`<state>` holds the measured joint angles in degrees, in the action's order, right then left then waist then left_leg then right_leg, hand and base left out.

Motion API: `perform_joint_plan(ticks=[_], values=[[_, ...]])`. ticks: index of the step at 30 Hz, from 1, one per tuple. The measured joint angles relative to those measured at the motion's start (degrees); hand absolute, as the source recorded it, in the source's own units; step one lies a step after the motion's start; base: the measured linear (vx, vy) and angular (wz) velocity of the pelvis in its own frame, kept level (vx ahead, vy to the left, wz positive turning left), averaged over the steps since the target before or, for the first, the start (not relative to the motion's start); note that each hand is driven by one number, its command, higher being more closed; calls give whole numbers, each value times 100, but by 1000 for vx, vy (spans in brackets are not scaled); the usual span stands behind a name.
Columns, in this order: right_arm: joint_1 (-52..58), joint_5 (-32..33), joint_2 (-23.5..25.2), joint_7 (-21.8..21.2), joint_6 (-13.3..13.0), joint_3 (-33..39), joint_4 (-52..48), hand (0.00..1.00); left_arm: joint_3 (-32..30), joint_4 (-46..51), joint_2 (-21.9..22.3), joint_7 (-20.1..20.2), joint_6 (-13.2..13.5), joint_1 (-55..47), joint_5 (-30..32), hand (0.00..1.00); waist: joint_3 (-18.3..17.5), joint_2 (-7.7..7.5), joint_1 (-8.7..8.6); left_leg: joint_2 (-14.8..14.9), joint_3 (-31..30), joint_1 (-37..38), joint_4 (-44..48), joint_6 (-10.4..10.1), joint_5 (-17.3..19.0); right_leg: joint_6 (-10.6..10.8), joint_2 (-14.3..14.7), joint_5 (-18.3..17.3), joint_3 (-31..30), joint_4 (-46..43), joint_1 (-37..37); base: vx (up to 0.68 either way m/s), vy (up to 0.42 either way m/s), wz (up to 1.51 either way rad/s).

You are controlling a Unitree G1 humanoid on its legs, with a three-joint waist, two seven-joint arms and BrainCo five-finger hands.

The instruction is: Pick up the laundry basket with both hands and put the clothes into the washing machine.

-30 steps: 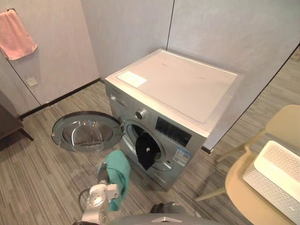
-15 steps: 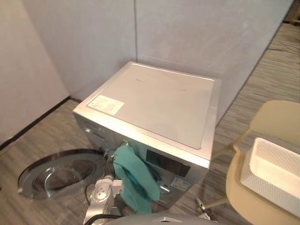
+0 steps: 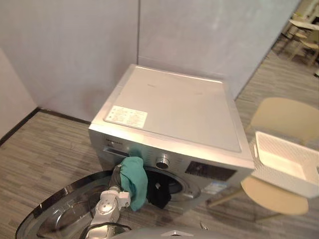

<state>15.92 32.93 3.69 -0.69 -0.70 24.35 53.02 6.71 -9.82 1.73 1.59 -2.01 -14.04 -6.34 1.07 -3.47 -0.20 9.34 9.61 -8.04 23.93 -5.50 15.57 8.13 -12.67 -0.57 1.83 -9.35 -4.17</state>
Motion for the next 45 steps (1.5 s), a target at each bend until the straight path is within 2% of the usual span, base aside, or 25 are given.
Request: perform_joint_plan(ticks=[2, 4, 5, 6, 7, 8, 9, 10, 11, 12, 13, 15, 17, 19, 22, 24, 27, 32, 37, 41, 45], values=[[58, -18, -2, 0, 42, 54, 18, 0, 35, -38, -2, 7, 0, 59, 92, 100, 57, 0, -25, 158, 167, -140, 145, -38, 28, -88, 94, 4, -6, 91, -165, -180, -10, -60], [75, -21, 0, 0, 93, 73, 42, 0, 48, -90, -17, 7, 0, 149, 195, 100, 159, -69, -73, 339, 241, -226, 187, -110, -10, -351, 267, -120, 172, 191, -291, -175, -43, -37], [73, -56, 0, -4, 92, 85, 52, 0, 54, -111, -17, 7, -1, 149, 202, 100, 187, -39, -63, 401, 236, -218, 113, -131, -52, -580, 330, -255, 270, 253, -307, -138, -54, -46], [41, -85, -20, -4, 79, 98, 14, 0, 51, -143, -14, 7, -1, 148, 201, 100, 182, -13, -16, 539, 239, -186, -219, -99, -150, -1143, 458, -686, 589, 243, -379, -77, -71, -51], [-9, -85, -52, -3, 67, 43, -4, 0, 30, -146, -13, 5, 13, 176, 199, 100, 207, -17, 21, 650, 310, -202, -261, -123, -184, -1025, 471, -674, 711, -127, -573, -92, -131, -51], [-24, -88, -58, -3, 34, -85, -26, 0, 15, -176, -28, 5, 25, 228, 197, 100, 277, -133, 19, 730, 352, -320, -189, -212, -236, -892, 461, -660, 990, -901, -846, -72, -134, -24], [-27, -89, -68, -4, 43, -221, -23, 0, 17, -190, -53, 4, 32, 238, 195, 100, 324, -253, 37, 721, 361, -356, -108, -259, -258, -911, 432, -646, 1176, -991, -820, -90, -198, -28], [-158, -100, -111, -4, 48, -469, -38, 0, 37, -331, -78, 1, 27, 308, 196, 100, 429, -335, 123, 800, 351, -531, 164, -353, -205, -521, 388, -748, 1447, -970, -860, -56, -139, -23], [-298, -65, -163, -11, -28, -556, -211, 0, 95, -391, -76, -2, 22, 399, 196, 100, 566, -264, 126, 936, 234, -815, 337, -346, -210, -531, 481, -765, 1486, -1076, -1066, -41, -140, -18], [-337, -62, -175, -11, -72, -607, -319, 0, 132, -375, -64, -5, 23, 474, 197, 100, 683, -249, 135, 953, 147, -932, 426, -325, -232, -514, 499, -786, 1503, -1200, -1205, -14, -118, 10], [-639, -4, -257, -7, -176, -685, -620, 0, 210, -351, -11, -22, 23, 799, 197, 100, 1150, -222, 185, 964, -1, -1264, 757, -327, -228, -405, 447, -871, 1510, -1698, -1560, -28, -120, 16], [-915, 102, -339, -3, -218, -864, -983, 0, 205, -308, 76, -109, 23, 1124, 197, 100, 1497, -135, 194, 965, -138, -1775, 1240, -268, -159, -389, 333, -1029, 1463, -2356, -2097, -89, -75, 5], [-1254, 158, -372, -1, -293, -1231, -1554, 0, 126, -281, 131, -337, 24, 1551, 196, 100, 1892, -103, 198, 1020, -232, -2384, 1945, -240, 2, -470, 182, -1279, 1324, -3223, -2807, -106, -18, -13], [-1358, 283, -371, 47, -349, -1297, -1951, 0, 133, -295, 166, -481, 25, 1819, 196, 100, 2125, -66, 189, 1065, -396, -2718, 2417, -243, 177, -488, 140, -1467, 1278, -3694, -3122, -114, -18, -3], [-1390, 551, -367, 104, -452, -1325, -2403, 0, 175, -361, 181, -659, 29, 2376, 199, 100, 2246, -58, 185, 1122, -554, -3455, 2982, -300, 502, -471, 78, -1776, 1163, -4355, -3859, -125, -19, -1], [-1397, 657, -376, 208, -560, -1347, -2662, 0, 161, -532, 170, -894, 35, 2833, 199, 100, 2398, -50, 170, 1132, -617, -3909, 3350, -234, 621, -480, 50, -1850, 1051, -4691, -4327, -171, -2, -13], [-1404, 834, -450, 265, -692, -1286, -2856, 0, 63, -690, 166, -1202, 35, 3254, 197, 100, 2468, -53, 139, 1156, -669, -4536, 3775, -224, 727, -484, 39, -1861, 905, -5056, -4997, -168, 7, -19], [-1401, 836, -537, 351, -770, -1181, -2827, 0, -222, -719, 153, -1609, 60, 3668, 156, 100, 2606, -48, 47, 1197, -790, -5398, 4295, -196, 782, -487, 39, -1855, 798, -5441, -5803, -82, 3, -12], [-1472, 1001, -545, 475, -862, -990, -2978, 0, -284, -778, 156, -1641, 94, 3813, -66, 100, 2829, -53, 30, 1200, -824, -6031, 4660, -127, 834, -484, -2, -1857, 678, -5783, -6459, -52, -17, -7], [-1490, 1051, -671, 504, -927, -965, -2988, 0, -329, -940, 160, -1844, 132, 3801, -491, 100, 2888, -49, 46, 1192, -871, -6399, 4782, -128, 832, -486, -8, -1856, 663, -5922, -6831, -51, -40, -4], [-1498, 1176, -709, 522, -966, -969, -2931, 0, -206, -1010, 166, -1876, 203, 3801, -542, 100, 2901, -50, 27, 1175, -956, -6712, 4900, -134, 829, -485, -17, -1857, 657, -6036, -7112, -42, -23, -2]])
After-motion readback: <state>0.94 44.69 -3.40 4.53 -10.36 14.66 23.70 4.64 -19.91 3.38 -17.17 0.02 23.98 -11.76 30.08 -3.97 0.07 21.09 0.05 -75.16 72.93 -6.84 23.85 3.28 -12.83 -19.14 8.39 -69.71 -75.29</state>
